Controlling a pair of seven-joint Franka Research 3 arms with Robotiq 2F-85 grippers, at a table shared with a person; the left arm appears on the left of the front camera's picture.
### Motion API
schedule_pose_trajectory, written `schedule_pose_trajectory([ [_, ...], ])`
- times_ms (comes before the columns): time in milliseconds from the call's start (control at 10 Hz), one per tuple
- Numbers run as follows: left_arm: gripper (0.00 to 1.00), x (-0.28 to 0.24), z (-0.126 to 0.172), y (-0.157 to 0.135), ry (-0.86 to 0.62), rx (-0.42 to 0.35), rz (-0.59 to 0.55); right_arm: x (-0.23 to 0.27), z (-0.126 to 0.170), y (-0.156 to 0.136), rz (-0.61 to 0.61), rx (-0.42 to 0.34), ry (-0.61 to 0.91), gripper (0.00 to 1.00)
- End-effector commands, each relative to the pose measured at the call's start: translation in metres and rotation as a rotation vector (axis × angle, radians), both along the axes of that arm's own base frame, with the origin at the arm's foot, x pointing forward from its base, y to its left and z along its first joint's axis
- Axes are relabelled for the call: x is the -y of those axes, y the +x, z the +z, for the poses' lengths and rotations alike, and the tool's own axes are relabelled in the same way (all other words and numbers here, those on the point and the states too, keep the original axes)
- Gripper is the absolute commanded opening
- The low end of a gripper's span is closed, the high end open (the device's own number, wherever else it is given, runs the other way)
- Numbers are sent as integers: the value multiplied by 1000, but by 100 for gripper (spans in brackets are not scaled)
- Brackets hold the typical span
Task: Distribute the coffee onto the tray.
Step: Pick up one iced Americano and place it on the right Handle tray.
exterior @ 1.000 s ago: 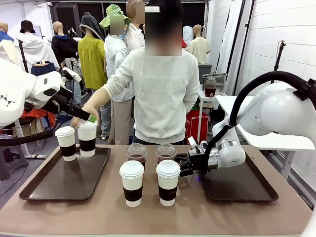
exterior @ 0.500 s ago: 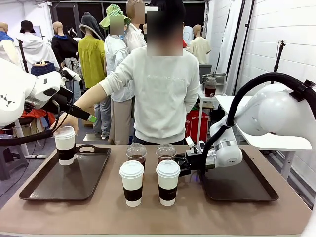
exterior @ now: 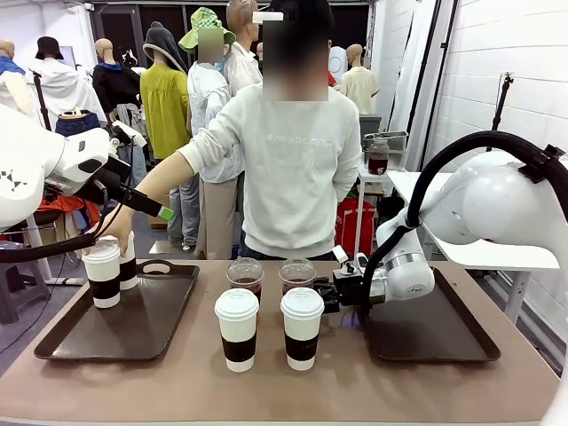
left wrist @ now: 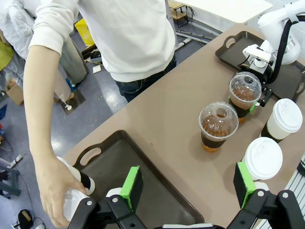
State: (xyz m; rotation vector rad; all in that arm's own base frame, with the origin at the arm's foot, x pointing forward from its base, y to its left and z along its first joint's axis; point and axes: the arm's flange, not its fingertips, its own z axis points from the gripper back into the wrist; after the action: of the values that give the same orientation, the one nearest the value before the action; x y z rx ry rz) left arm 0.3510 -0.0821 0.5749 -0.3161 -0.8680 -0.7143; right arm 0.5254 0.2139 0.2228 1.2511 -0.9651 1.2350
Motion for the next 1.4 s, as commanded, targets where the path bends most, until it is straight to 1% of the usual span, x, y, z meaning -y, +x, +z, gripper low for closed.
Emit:
schedule_pose_trajectory([
  [0,100,0,0,0,-17,-6,-12,-5,0,5,-1,-14,15,60],
  [300,100,0,0,0,-17,-6,-12,-4,5,6,-3,-19,23,60],
  [500,100,0,0,0,-17,-6,-12,0,20,7,-14,-31,50,60],
  [600,100,0,0,0,-17,-6,-12,3,32,8,-27,-21,57,60],
  [700,100,0,0,0,-17,-6,-12,11,52,10,-54,-12,60,60],
  [800,100,0,0,0,-17,-6,-12,19,69,15,-82,6,49,60],
  [1000,100,0,0,0,-17,-6,-12,41,100,24,-120,18,19,60],
  [1100,100,0,0,0,-17,-6,-12,58,113,28,-140,20,11,60],
  [1300,100,0,0,0,-17,-6,-12,88,127,29,-188,47,-35,60],
])
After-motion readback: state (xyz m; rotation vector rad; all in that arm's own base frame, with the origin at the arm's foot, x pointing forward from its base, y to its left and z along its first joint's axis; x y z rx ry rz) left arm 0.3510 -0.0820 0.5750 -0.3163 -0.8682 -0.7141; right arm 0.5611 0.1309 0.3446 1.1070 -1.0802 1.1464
